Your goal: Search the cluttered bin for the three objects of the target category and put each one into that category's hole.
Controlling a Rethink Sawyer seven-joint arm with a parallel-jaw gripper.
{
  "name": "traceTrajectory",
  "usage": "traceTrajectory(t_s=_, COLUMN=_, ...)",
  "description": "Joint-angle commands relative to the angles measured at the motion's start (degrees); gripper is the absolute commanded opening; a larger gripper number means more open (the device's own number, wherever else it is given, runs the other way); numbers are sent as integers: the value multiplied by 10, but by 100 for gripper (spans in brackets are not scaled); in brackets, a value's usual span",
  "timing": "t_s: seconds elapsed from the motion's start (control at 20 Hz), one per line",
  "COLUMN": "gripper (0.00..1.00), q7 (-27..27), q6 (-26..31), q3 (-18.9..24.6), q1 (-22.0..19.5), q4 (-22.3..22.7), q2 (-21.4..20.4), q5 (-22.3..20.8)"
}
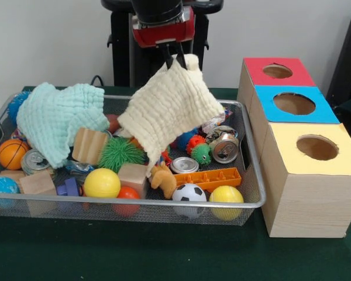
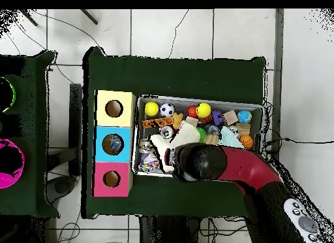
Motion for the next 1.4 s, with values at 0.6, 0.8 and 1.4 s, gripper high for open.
traceTrajectory(t_s=0.6, gripper=0, q7=45, q6=-44, q3=16, q1=20, q4=77, q2=-61, q5=64)
traceTrajectory(t_s=0.8, gripper=0, q7=49, q6=-56, q3=6, q1=26, q4=75, q2=-52, q5=55)
traceTrajectory(t_s=1.4, gripper=0, q7=51, q6=-54, q3=-13, q1=42, q4=59, q2=-53, q5=44)
